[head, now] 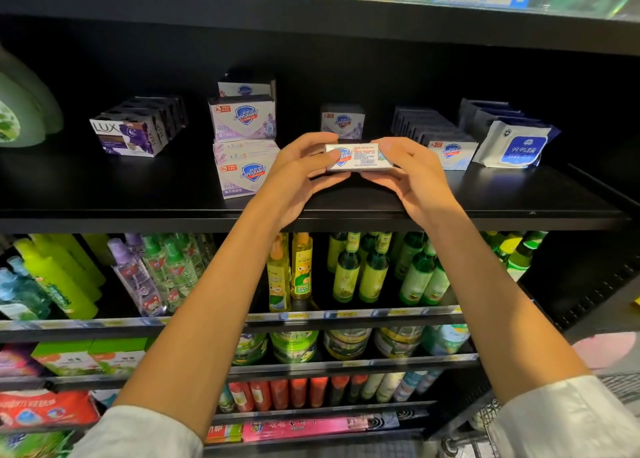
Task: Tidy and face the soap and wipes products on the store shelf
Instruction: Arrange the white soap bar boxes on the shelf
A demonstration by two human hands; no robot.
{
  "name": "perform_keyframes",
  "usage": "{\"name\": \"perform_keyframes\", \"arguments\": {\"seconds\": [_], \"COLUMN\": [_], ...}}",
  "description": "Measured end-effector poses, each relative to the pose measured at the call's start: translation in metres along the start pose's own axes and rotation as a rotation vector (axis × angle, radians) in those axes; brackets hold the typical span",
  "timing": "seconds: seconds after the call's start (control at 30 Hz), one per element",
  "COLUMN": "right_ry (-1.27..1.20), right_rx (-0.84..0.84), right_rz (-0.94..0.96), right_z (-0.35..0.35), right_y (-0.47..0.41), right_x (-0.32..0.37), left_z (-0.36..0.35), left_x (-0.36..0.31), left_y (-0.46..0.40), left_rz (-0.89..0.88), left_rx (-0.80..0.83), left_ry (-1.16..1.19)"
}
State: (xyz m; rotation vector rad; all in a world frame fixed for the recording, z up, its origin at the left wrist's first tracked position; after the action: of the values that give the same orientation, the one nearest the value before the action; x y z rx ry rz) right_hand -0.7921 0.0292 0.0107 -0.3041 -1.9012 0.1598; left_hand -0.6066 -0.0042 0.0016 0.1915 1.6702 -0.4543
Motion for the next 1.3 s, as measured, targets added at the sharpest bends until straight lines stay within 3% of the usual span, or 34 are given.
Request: {"name": "perform_keyframes", "arguments": {"seconds": [0.53, 0.93, 1.3], "right_ry": [0.068, 0.012, 0.05], "right_rx": [-0.019, 0.004, 0.067], "right_rz": [0.009, -0.02, 0.038], "right_z": [0.002, -0.003, -0.008], "right_y": [-0.003, 0.004, 0.006], "right_x": [0.0, 0.002, 0.006], "left_z": [0.006, 0.001, -0.003], "left_x": [0.007, 0.003, 0.011], "left_y": [-0.006, -0.005, -0.005], "left_rz": [0.063, 0.012, 0.092], "left_rx": [-0.071, -0.001, 0.016], "left_ry": [-0.078, -0.091, -0.045]}}
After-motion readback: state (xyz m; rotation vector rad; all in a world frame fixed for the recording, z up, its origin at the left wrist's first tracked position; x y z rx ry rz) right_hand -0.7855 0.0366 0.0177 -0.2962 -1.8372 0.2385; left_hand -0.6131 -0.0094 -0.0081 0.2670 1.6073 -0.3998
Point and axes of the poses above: each hand's wrist, its own y-axis away from the middle knuckle, its own z-axis out of the back of the hand, x = y × z, the point moved 10 cm from there along -y, towards the middle knuckle, and after that the axes turned 13 degrees about -y, right-handed, at the moved point
